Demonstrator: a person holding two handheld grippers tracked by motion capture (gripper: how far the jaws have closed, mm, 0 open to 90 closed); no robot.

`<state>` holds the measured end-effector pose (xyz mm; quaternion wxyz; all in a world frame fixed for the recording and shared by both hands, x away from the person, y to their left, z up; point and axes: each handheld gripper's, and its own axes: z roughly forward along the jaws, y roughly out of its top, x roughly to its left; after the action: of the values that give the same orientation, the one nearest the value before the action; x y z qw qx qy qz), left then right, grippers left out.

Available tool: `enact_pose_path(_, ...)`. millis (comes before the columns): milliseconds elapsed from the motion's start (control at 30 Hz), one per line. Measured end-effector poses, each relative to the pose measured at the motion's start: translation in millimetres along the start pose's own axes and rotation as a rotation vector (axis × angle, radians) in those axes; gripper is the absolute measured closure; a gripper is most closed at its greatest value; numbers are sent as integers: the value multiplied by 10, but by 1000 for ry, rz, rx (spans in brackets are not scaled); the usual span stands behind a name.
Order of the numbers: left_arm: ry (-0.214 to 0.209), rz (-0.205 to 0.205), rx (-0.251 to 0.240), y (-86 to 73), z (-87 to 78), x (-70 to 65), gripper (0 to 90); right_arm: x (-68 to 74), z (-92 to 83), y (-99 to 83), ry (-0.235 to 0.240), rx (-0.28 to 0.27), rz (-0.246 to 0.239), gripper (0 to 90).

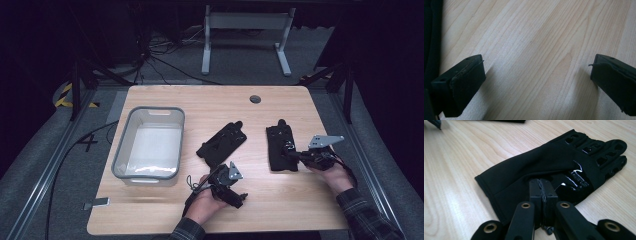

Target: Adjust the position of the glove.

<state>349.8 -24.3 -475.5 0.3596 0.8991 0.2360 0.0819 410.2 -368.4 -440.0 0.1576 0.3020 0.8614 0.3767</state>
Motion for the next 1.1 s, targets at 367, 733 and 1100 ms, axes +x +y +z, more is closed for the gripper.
enact_pose_path(367, 0, 0, 0, 0, 0, 0, 0, -99, 136, 9, -20, 39, 7, 895)
enact_pose_path(733, 0, 0, 0, 0, 0, 0, 0, -96, 162, -36, -5, 63, 13, 897)
enact_pose_path(1100, 0, 0, 0, 0, 0, -1, 0, 40, 63, -98, 30, 84, -25, 897)
